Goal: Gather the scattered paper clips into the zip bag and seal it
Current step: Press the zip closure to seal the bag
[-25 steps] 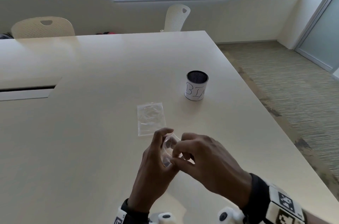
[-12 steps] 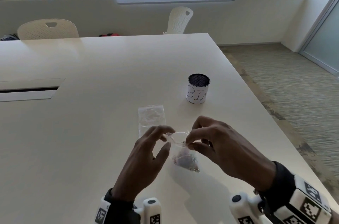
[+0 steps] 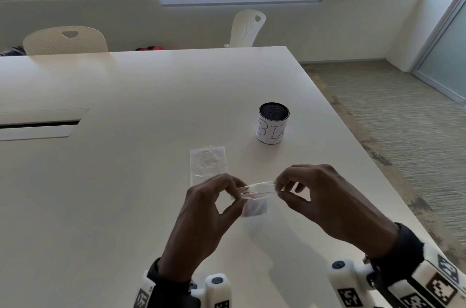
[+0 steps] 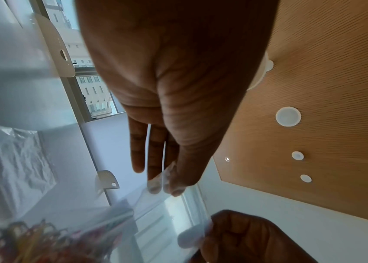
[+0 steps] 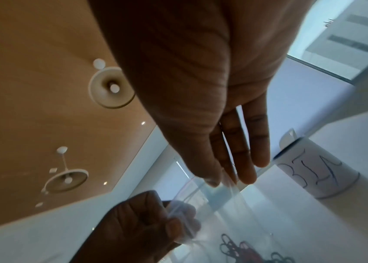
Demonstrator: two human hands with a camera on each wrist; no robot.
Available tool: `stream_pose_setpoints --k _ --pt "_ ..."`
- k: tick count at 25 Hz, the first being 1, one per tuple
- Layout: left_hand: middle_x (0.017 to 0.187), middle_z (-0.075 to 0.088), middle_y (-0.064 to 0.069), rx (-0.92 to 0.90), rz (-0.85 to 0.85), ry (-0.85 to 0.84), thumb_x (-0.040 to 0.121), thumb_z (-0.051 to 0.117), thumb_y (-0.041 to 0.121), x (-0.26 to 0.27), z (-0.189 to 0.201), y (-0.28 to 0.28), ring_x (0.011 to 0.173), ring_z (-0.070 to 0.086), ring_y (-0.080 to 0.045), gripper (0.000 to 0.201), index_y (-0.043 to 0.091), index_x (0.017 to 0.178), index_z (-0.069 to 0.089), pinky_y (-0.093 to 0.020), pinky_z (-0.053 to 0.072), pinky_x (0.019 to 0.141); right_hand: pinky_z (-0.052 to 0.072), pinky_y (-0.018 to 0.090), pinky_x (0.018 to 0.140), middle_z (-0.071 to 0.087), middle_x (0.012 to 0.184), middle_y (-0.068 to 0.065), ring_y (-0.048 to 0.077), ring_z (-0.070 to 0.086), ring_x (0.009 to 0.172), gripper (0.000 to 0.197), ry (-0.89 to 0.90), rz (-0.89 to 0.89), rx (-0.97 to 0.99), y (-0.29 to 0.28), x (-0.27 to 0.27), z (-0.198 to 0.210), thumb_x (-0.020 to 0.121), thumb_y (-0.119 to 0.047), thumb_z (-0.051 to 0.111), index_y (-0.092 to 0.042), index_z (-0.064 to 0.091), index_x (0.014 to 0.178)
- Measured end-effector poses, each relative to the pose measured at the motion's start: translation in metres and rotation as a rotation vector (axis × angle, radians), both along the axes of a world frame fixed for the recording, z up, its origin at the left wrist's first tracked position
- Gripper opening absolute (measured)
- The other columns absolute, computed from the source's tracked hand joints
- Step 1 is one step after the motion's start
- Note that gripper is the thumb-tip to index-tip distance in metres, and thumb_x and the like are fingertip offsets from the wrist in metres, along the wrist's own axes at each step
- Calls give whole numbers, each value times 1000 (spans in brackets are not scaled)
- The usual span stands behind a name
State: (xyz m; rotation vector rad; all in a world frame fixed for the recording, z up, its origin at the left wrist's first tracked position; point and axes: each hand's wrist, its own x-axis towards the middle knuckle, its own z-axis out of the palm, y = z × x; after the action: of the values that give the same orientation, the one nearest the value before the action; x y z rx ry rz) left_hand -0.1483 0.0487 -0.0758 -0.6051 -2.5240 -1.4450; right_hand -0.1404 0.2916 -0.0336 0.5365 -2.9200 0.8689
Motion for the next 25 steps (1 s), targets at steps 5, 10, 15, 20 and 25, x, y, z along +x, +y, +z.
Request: stream_pose_setpoints --k 5,10,15,20,25 --pt "88 76 15 -4 -22 5 86 84 12 0 4 -2 89 74 -5 22 21 81 64 -13 52 84 50 10 80 77 92 -18 -6 69 96 1 -34 6 -50 9 4 3 94 -30 73 -30 72 93" --pt "86 77 8 179 -23 -81 86 82 2 -1 5 6 89 77 -13 28 23 101 69 -16 58 88 57 23 89 78 98 -15 -4 72 99 10 -91 15 -155 9 6 0 94 -28 72 -30 63 92" --pt "88 79 4 277 -58 -110 85 82 -1 -2 1 10 87 78 -17 26 18 98 73 -25 61 87 55 25 90 73 108 -19 0 69 102 45 -75 108 -142 -8 6 -8 84 -49 82 -35 60 120" --pt "102 78 2 313 -120 -211 88 82 9 -2 -7 2 101 76 -20 29 20 112 70 -30 59 95 57 39 77 72 92 -13 10 70 87 11 55 125 -254 -23 -1 -17 94 -33 76 -24 79 98" --pt "113 79 13 88 -282 -317 87 85 23 2 -17 -2 114 72 -7 33 29 117 74 -25 54 101 54 24 76 72 84 -12 10 70 81 5 24 98 -303 -21 2 -9 93 -24 78 -23 79 88"
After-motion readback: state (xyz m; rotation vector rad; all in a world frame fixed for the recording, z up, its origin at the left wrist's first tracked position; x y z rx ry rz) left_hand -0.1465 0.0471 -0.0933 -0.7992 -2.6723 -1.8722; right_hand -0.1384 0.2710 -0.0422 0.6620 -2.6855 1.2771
